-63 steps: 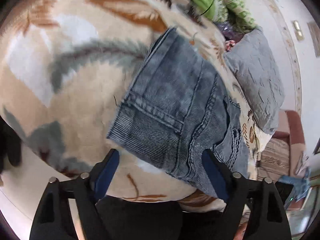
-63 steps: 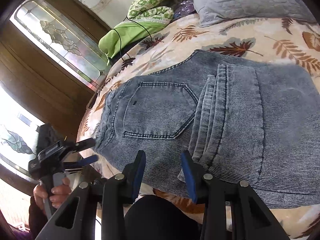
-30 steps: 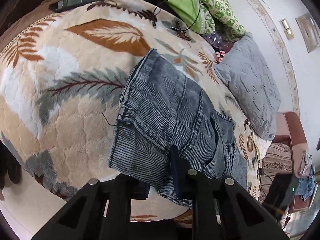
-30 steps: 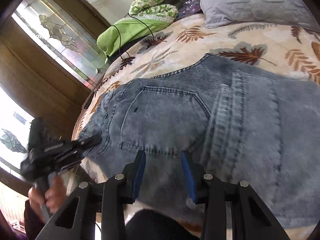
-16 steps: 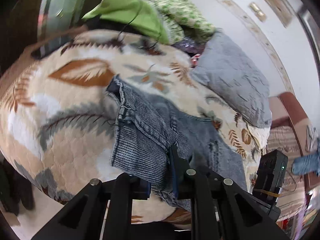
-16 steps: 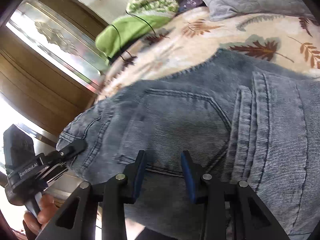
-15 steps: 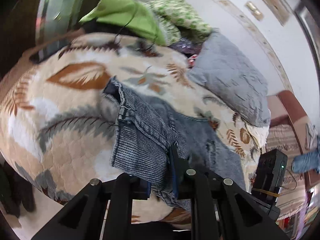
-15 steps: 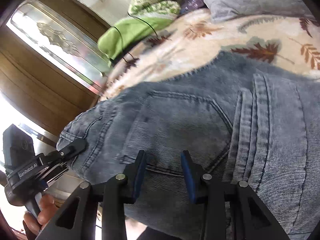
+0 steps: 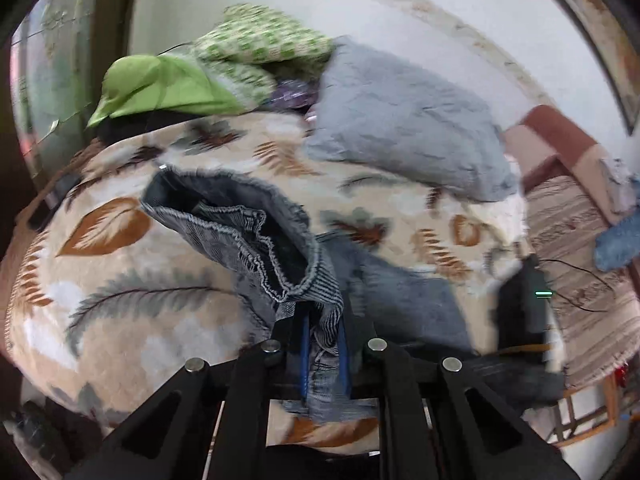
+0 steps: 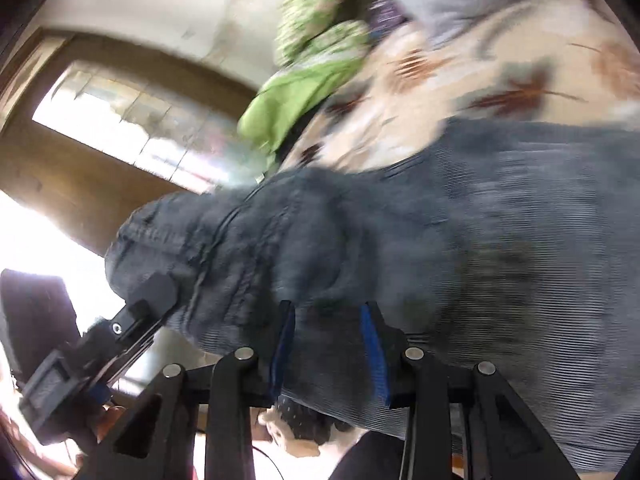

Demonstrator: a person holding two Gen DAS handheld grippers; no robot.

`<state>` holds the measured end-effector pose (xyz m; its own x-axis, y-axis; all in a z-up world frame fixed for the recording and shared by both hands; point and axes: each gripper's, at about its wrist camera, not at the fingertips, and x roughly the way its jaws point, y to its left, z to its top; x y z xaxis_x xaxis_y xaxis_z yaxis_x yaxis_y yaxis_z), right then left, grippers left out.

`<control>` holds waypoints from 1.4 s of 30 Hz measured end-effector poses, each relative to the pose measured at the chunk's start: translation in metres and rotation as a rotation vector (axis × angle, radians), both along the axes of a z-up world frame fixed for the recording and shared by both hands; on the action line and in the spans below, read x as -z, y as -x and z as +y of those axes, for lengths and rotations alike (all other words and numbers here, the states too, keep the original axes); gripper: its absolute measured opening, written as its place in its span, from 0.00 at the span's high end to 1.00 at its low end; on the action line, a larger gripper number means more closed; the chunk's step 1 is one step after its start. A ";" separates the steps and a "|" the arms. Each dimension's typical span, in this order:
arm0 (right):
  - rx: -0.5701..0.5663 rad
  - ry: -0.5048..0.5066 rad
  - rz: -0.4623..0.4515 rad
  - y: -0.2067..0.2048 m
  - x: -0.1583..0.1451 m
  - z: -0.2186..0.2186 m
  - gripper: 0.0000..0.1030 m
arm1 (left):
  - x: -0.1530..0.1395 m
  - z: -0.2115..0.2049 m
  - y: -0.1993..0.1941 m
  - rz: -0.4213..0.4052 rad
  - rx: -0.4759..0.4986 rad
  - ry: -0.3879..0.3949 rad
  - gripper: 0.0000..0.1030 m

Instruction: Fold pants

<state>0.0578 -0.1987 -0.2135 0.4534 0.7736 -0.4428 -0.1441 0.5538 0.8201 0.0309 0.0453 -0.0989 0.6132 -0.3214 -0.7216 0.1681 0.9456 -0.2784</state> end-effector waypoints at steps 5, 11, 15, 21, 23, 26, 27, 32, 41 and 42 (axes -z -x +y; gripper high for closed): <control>0.085 0.008 0.040 0.002 0.005 -0.050 0.63 | 0.049 0.089 -0.001 0.175 -0.262 0.022 0.82; 0.049 0.021 0.041 -0.006 0.003 -0.032 0.63 | 0.106 0.179 0.020 0.329 -0.453 0.121 0.82; -0.023 0.060 0.031 -0.010 0.004 0.003 0.63 | 0.106 0.182 0.021 0.301 -0.408 0.174 0.68; -0.120 0.163 0.015 -0.007 0.009 0.046 0.63 | 0.097 0.188 -0.010 0.242 -0.364 0.231 0.24; -0.137 0.211 0.010 -0.005 0.013 0.055 0.63 | 0.107 0.186 -0.022 0.285 -0.317 0.264 0.24; -0.144 0.237 0.006 -0.006 0.017 0.061 0.63 | 0.129 0.179 -0.029 0.354 -0.270 0.354 0.24; -0.144 0.242 0.003 -0.006 0.017 0.063 0.63 | 0.138 0.178 -0.029 0.375 -0.267 0.388 0.24; -0.146 0.270 -0.011 -0.008 0.020 0.069 0.63 | 0.145 0.160 -0.030 0.388 -0.188 0.433 0.25; -0.108 0.271 -0.034 -0.007 0.017 0.060 0.63 | 0.138 0.140 -0.041 0.347 -0.145 0.393 0.72; -0.110 0.272 -0.035 -0.007 0.016 0.060 0.63 | 0.138 0.141 -0.041 0.349 -0.155 0.387 0.72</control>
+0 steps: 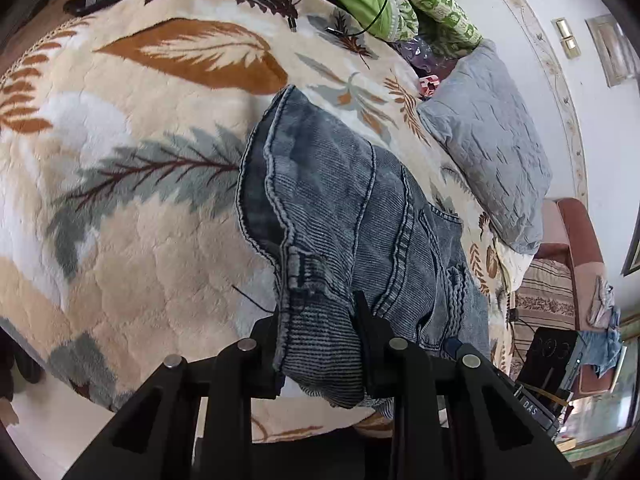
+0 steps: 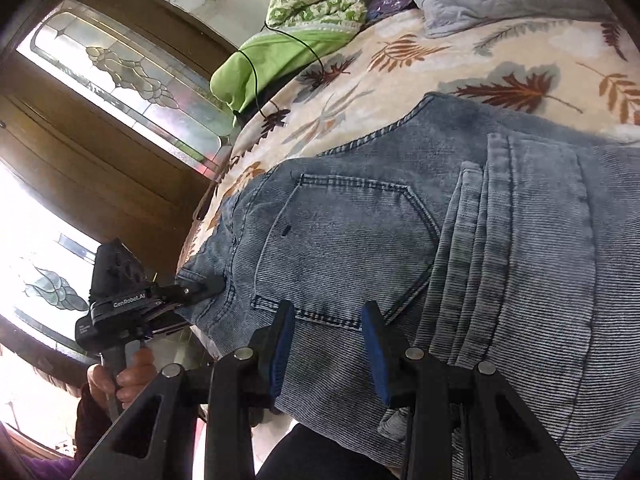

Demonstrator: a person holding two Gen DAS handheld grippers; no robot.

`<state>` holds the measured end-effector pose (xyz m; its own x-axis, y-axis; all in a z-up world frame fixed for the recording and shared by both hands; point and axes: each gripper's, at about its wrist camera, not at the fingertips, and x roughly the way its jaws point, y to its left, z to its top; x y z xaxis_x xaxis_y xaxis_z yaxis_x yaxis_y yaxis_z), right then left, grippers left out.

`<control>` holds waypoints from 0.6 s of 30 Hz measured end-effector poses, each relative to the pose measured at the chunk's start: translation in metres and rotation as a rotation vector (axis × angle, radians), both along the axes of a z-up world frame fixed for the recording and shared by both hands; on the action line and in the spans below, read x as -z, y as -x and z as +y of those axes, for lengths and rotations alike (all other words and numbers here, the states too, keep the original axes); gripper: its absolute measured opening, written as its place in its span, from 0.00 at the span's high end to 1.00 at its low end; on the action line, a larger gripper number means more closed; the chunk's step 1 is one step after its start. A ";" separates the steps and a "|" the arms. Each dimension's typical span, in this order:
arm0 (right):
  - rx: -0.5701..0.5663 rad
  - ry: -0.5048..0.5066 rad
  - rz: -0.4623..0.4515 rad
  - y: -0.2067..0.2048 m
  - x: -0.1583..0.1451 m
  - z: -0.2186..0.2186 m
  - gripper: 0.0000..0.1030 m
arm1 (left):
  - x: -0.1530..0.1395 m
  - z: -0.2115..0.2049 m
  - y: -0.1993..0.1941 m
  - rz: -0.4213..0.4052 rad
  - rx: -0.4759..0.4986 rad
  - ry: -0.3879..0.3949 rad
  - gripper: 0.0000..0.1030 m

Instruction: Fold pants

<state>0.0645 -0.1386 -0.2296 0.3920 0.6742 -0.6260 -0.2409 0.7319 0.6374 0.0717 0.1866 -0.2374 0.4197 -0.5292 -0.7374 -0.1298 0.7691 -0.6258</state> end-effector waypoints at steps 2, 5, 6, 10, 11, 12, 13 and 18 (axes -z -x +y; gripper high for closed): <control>-0.004 0.013 -0.003 0.000 0.000 0.001 0.63 | 0.006 0.003 -0.001 0.033 -0.022 -0.001 0.57; -0.007 0.015 -0.008 0.001 0.000 0.001 0.63 | 0.010 0.003 -0.002 0.043 -0.043 0.018 0.46; -0.007 0.014 -0.011 0.002 -0.001 0.001 0.63 | 0.008 0.001 -0.002 0.034 -0.043 -0.002 0.46; -0.004 0.009 -0.013 0.001 -0.002 0.001 0.63 | 0.002 -0.002 -0.002 0.008 -0.053 -0.012 0.76; -0.002 0.011 -0.014 -0.001 -0.002 0.002 0.63 | -0.001 -0.003 -0.001 -0.008 -0.053 -0.020 0.77; 0.000 0.010 -0.013 -0.003 -0.003 0.004 0.63 | -0.005 -0.005 -0.001 -0.026 -0.049 -0.036 0.78; 0.001 0.008 -0.014 -0.005 -0.004 0.005 0.63 | -0.008 -0.006 0.000 -0.041 -0.046 -0.049 0.79; 0.023 0.011 -0.020 -0.025 -0.010 0.019 0.63 | -0.027 -0.012 0.009 -0.116 -0.034 -0.072 0.80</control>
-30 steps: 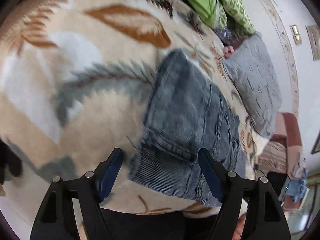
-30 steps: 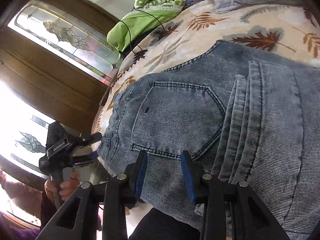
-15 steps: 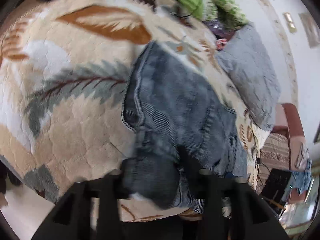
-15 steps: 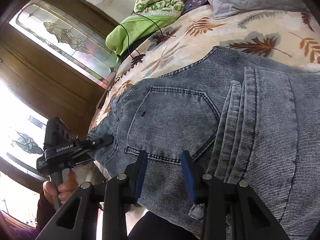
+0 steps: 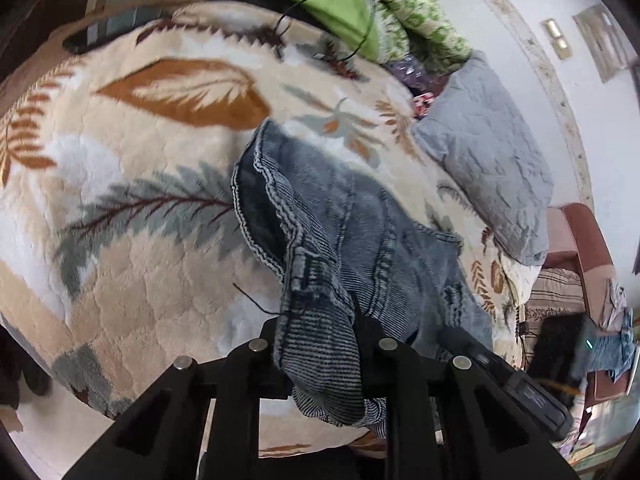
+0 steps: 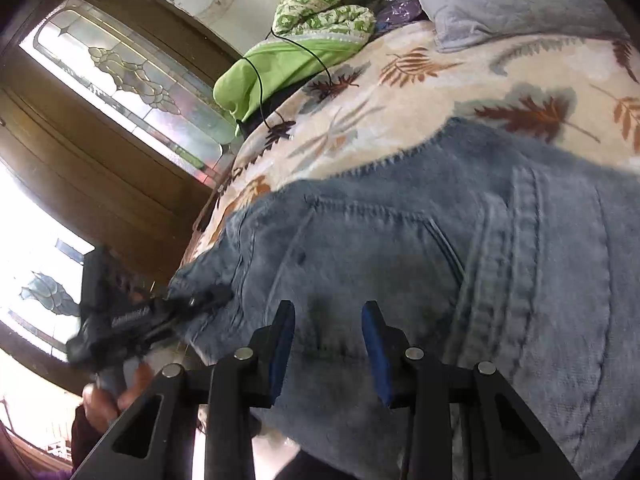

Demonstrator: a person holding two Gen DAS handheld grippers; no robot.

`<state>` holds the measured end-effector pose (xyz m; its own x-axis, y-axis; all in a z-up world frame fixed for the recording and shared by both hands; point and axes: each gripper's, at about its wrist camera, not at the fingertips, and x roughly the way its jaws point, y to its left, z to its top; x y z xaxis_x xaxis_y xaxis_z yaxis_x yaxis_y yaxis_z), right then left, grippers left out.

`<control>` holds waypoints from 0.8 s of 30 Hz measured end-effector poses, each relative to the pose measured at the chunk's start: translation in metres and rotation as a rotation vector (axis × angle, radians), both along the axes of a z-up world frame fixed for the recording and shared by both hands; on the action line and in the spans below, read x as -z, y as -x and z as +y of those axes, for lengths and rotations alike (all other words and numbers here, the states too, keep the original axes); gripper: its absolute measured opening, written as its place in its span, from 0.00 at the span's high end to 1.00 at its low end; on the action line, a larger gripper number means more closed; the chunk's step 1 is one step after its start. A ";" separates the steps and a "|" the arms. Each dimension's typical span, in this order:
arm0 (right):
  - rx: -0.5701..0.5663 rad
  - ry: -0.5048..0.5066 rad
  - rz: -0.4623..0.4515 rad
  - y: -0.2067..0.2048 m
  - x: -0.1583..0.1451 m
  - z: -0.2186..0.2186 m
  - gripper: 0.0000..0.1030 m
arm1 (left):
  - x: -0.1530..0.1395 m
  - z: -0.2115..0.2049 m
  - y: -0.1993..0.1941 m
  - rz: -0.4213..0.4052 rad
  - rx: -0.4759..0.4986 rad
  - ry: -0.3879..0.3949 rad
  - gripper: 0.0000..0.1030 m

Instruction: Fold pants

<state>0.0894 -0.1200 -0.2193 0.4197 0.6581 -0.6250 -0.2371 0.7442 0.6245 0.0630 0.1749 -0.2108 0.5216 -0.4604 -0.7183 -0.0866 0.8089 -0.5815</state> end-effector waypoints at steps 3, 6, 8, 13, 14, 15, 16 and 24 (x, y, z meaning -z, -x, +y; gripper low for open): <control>-0.024 0.035 0.094 -0.015 0.021 0.015 0.62 | -0.020 -0.010 0.007 -0.056 0.033 -0.030 0.80; -0.019 0.035 0.090 -0.013 0.021 0.015 0.62 | -0.042 -0.027 0.013 -0.110 0.074 -0.081 0.80; -0.029 -0.033 0.090 -0.008 0.017 0.008 0.62 | -0.056 -0.041 0.017 -0.145 0.107 -0.103 0.80; -0.038 -0.136 0.063 0.002 0.006 -0.006 0.63 | -0.091 -0.087 0.029 -0.218 0.188 -0.146 0.80; -0.049 -0.161 0.043 0.007 -0.001 -0.009 0.63 | -0.097 -0.097 0.031 -0.234 0.205 -0.160 0.80; -0.051 -0.168 0.029 0.011 -0.006 -0.011 0.63 | -0.105 -0.110 0.035 -0.254 0.231 -0.181 0.80; -0.052 -0.178 0.012 0.015 -0.011 -0.015 0.63 | -0.110 -0.120 0.037 -0.266 0.248 -0.195 0.80; 0.022 -0.286 -0.079 0.054 -0.043 -0.099 0.63 | -0.140 -0.228 0.040 -0.320 0.443 -0.278 0.80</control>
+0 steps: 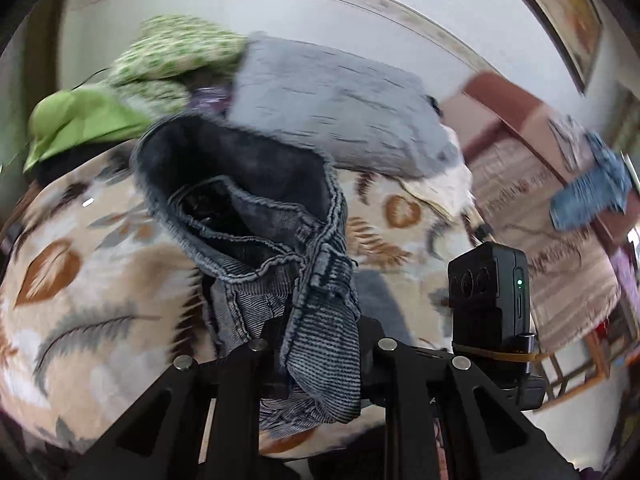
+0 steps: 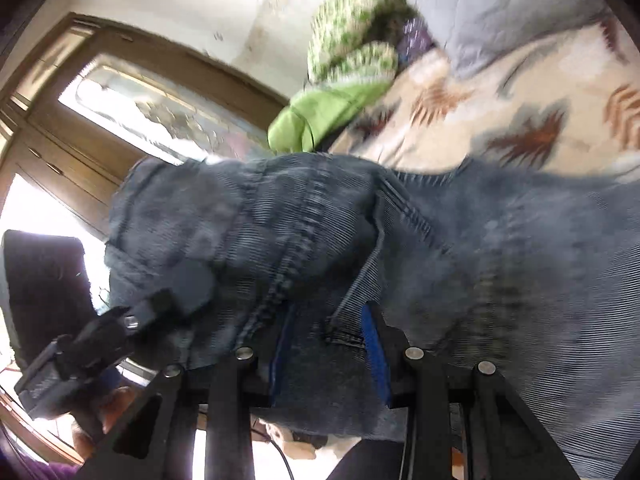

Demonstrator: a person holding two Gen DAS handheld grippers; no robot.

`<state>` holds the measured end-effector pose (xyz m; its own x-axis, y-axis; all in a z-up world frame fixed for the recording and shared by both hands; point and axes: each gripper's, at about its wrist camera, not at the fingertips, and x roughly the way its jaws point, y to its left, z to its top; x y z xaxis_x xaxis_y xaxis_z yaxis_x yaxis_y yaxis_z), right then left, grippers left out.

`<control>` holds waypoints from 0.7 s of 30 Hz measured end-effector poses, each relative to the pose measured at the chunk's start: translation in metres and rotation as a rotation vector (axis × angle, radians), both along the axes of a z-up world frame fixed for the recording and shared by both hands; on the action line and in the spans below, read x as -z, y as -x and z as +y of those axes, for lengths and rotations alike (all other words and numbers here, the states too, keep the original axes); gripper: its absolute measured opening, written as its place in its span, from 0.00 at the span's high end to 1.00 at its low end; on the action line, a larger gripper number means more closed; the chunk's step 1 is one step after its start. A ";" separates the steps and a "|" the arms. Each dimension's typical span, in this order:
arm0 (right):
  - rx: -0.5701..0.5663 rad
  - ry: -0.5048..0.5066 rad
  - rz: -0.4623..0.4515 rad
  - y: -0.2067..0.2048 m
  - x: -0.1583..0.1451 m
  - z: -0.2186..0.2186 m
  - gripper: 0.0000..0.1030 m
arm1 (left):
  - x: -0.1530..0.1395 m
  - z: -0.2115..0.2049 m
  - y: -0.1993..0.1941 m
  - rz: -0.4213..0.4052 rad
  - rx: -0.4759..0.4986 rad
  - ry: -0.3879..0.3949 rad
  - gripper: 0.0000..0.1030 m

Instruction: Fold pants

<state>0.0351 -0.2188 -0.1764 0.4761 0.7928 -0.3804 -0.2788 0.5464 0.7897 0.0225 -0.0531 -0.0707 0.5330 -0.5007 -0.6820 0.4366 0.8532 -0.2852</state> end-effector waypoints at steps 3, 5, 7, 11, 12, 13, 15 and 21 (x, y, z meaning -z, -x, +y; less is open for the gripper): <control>0.059 -0.049 0.027 0.013 0.009 -0.045 0.63 | 0.005 -0.049 0.000 0.008 0.087 -0.031 0.79; 0.110 -0.058 0.049 0.022 0.021 -0.071 0.63 | 0.017 -0.081 -0.002 0.031 0.138 -0.049 0.79; 0.155 -0.046 0.077 0.032 0.032 -0.089 0.63 | 0.033 -0.113 -0.003 0.066 0.184 -0.069 0.78; 0.219 -0.009 0.180 0.049 0.073 -0.119 0.63 | 0.076 -0.160 -0.007 0.181 0.258 -0.142 0.75; 0.233 -0.001 0.206 0.053 0.080 -0.124 0.63 | 0.085 -0.164 -0.011 0.244 0.262 -0.138 0.74; 0.262 0.002 0.220 0.062 0.089 -0.134 0.63 | 0.089 -0.161 -0.014 0.293 0.261 -0.121 0.73; 0.276 -0.007 0.219 0.076 0.095 -0.147 0.62 | 0.086 -0.152 -0.016 0.318 0.262 -0.100 0.64; 0.415 0.016 0.178 0.108 0.072 -0.206 0.63 | 0.048 -0.086 -0.015 0.147 0.122 -0.094 0.35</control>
